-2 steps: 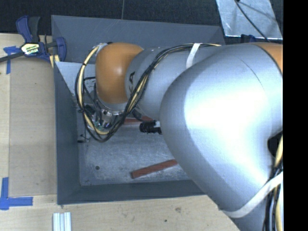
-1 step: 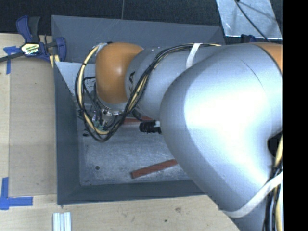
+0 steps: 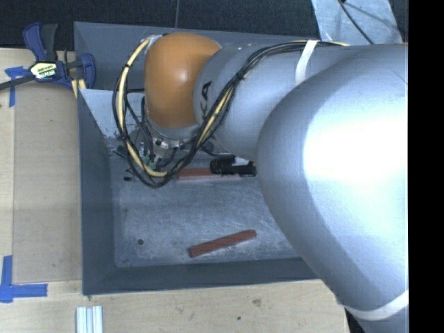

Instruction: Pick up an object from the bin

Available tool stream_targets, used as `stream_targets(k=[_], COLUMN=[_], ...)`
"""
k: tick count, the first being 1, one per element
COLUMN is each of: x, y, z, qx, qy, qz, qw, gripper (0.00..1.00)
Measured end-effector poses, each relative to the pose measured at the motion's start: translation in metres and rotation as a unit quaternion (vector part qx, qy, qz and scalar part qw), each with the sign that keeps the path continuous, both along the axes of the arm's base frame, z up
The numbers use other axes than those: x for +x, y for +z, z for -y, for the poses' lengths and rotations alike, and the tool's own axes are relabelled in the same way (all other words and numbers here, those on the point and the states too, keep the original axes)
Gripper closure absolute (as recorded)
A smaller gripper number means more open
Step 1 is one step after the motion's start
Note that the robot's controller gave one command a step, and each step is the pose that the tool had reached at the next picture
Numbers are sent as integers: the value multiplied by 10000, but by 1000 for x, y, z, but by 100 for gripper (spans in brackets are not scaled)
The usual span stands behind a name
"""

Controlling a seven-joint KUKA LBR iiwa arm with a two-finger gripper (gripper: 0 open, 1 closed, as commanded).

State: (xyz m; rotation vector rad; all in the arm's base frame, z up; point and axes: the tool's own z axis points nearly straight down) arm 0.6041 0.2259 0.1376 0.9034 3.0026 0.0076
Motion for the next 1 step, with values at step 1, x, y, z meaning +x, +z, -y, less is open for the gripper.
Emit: stream_targets(k=[1], x=[1], y=[52], z=[1], qx=[-11], qy=[15], qz=[-19], qw=[10000], gripper=[100])
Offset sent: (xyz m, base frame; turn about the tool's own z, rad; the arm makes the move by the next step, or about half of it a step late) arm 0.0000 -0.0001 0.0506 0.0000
